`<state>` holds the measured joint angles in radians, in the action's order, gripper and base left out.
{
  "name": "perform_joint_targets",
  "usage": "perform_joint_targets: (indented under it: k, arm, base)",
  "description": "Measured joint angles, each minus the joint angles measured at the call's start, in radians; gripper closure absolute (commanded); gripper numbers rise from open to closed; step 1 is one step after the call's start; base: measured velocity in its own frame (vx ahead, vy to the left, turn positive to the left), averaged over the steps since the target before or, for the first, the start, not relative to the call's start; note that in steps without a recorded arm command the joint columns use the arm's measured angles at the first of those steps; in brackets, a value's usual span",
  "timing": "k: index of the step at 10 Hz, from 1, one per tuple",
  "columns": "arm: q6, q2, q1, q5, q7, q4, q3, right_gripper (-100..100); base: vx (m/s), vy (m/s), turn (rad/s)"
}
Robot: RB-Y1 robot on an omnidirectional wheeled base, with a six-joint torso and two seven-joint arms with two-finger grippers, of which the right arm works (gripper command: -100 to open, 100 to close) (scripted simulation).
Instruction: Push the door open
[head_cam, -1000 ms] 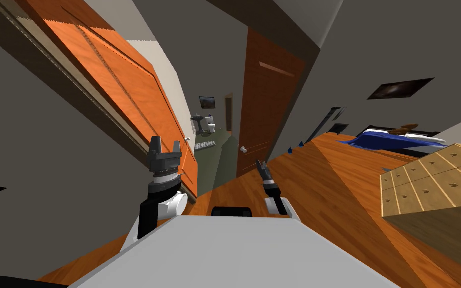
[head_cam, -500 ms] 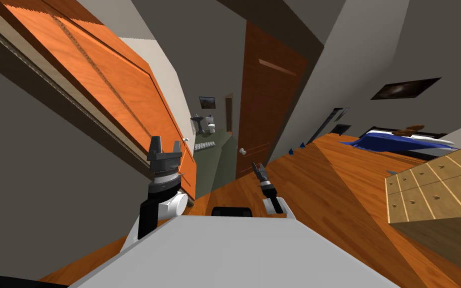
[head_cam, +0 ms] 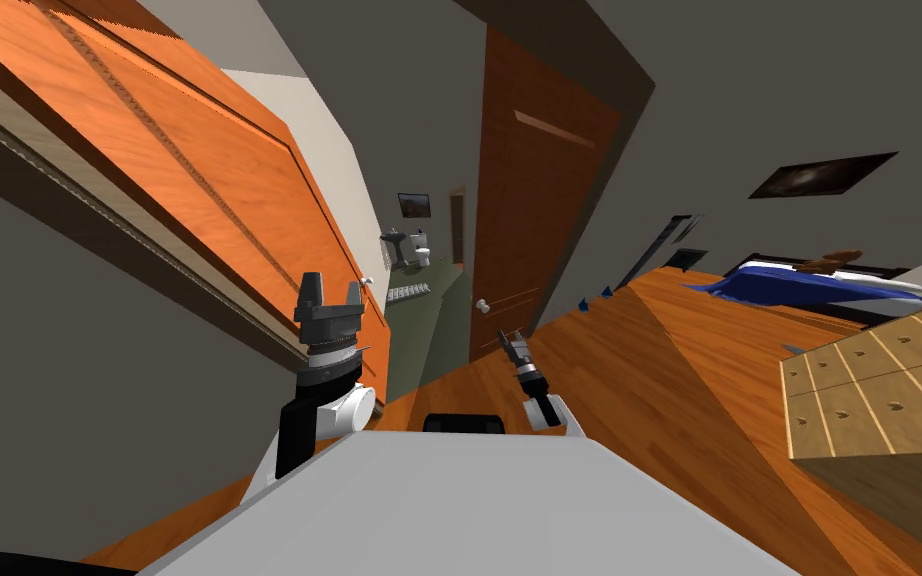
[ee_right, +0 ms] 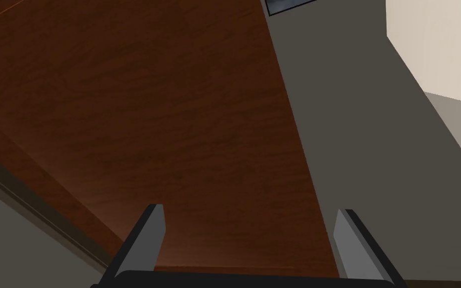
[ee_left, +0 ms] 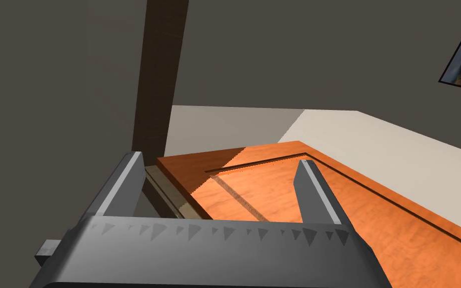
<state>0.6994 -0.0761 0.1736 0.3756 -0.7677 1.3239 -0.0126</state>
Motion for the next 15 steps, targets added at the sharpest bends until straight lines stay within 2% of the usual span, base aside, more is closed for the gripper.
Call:
perform_joint_targets:
  k: [3,7,9,12,15]
  arm:
    - [0.02,0.0,-0.027,0.024,-0.049,-0.07,0.003,-100]
    - [0.05,0.004,-0.072,0.065,-0.133,-0.189,0.01,-100]
    - [0.069,0.003,-0.085,0.085,-0.171,-0.237,0.014,-100]
    - [0.097,0.008,-0.118,0.109,-0.228,-0.329,0.015,-100]
    - [0.118,0.015,-0.143,0.139,-0.286,-0.401,0.021,-100]
  base:
    - [0.067,-0.05,0.008]
    - [0.091,-0.063,0.015]
    - [0.093,-0.059,0.011]
    - [0.09,-0.054,0.01]
    - [0.105,-0.063,0.014]
